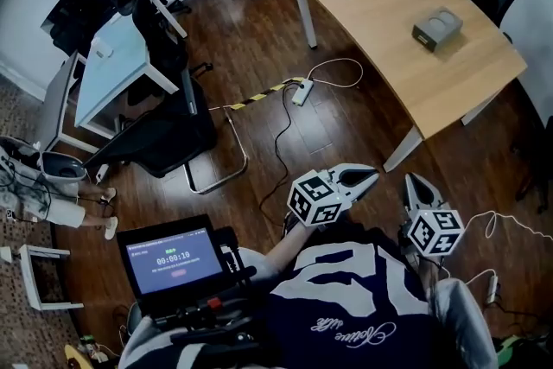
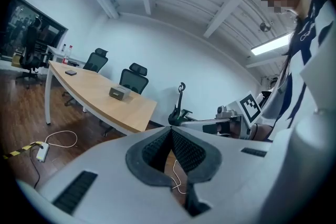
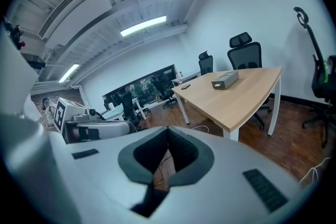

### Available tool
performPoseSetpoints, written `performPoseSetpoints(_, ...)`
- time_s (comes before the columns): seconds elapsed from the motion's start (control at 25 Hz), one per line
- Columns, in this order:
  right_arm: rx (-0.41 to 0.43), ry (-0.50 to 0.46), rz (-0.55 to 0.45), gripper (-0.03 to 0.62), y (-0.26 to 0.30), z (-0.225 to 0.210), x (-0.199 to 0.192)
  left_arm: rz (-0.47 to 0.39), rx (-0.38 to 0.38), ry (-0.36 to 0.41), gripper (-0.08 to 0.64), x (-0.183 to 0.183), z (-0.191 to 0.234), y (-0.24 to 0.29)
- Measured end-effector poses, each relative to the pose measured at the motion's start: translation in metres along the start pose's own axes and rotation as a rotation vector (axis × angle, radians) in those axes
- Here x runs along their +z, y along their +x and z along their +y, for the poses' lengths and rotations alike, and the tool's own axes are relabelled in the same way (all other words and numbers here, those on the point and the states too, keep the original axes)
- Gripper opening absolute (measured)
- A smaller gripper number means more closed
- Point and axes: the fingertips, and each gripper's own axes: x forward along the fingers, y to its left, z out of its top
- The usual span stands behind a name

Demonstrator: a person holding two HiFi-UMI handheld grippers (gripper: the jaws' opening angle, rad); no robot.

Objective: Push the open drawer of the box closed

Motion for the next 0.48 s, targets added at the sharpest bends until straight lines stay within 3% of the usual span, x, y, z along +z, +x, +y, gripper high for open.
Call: performPoseSetpoints(0.48,-0.074,0.02,-0.015,-0.002,-0.034,-0.014,0.0,0.033,-0.054,0.011,0.002,0.002,-0.022,0.014)
